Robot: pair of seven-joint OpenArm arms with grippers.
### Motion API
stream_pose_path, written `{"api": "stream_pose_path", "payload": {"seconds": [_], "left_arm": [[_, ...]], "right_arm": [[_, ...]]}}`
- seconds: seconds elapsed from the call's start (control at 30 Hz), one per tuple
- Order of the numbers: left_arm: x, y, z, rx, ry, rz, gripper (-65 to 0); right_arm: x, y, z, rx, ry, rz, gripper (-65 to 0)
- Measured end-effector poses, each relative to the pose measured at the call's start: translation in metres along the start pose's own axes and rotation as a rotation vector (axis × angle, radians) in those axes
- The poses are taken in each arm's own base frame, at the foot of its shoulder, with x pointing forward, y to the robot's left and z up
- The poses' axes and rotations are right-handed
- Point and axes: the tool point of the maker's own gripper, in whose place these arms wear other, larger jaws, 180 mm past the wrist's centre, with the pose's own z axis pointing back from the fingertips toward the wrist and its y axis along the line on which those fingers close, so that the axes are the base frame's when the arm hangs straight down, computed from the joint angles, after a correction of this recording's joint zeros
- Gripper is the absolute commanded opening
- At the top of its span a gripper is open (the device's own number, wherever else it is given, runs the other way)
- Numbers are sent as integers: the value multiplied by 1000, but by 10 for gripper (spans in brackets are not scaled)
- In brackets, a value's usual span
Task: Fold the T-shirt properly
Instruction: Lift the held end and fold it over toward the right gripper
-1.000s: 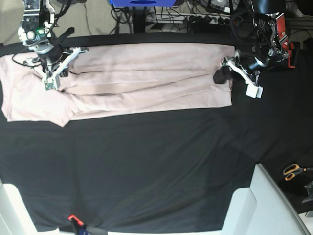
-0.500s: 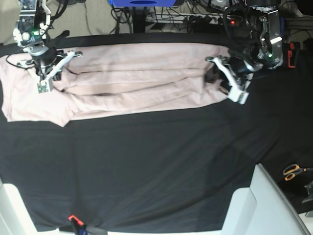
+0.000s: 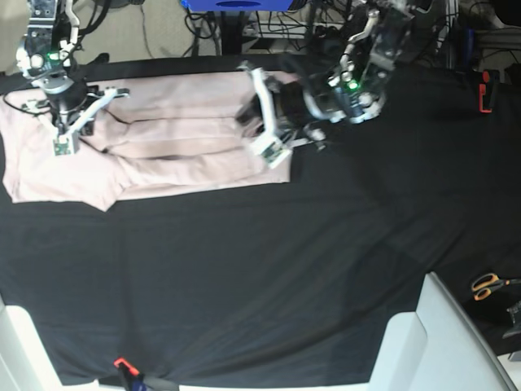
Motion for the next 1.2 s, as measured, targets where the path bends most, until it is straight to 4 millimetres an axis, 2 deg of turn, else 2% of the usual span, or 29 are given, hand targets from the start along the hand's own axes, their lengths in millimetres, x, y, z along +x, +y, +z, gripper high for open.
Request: {"api": "stream_pose_path", "payload": {"seconds": [0.17, 0.3, 0.4, 0.53, 0.67, 0.87, 0.93, 1.0, 1.2], "left_arm": [[19, -13, -11, -25, -27, -18, -650], [37, -20, -30, -55, -49, 2, -650], [35, -19, -41, -63, -31, 26, -650], [47, -16, -52, -65, -33, 30, -650], [63, -20, -64, -86, -51, 46, -650], [59, -44, -87, -152, 25, -24, -650], [65, -51, -91, -168, -14, -13, -650], [67, -53, -94, -176, -41, 2, -650], [52, -51, -103, -177, 3, 25, -650]], "right_arm": [[0, 0, 0, 1, 1, 1, -642], [-1, 0, 0, 2, 3, 4, -642], [-1, -1, 0, -1, 2, -2, -642], [-4, -27, 5, -69, 3, -38, -642], [-4, -29, 5, -74, 3, -37, -642], [-4, -28, 5, -71, 2, -39, -642], [-4, -28, 5, -71, 2, -40, -642], [-4, -28, 5, -71, 2, -40, -642], [-4, -28, 5, -71, 3, -39, -642]]}}
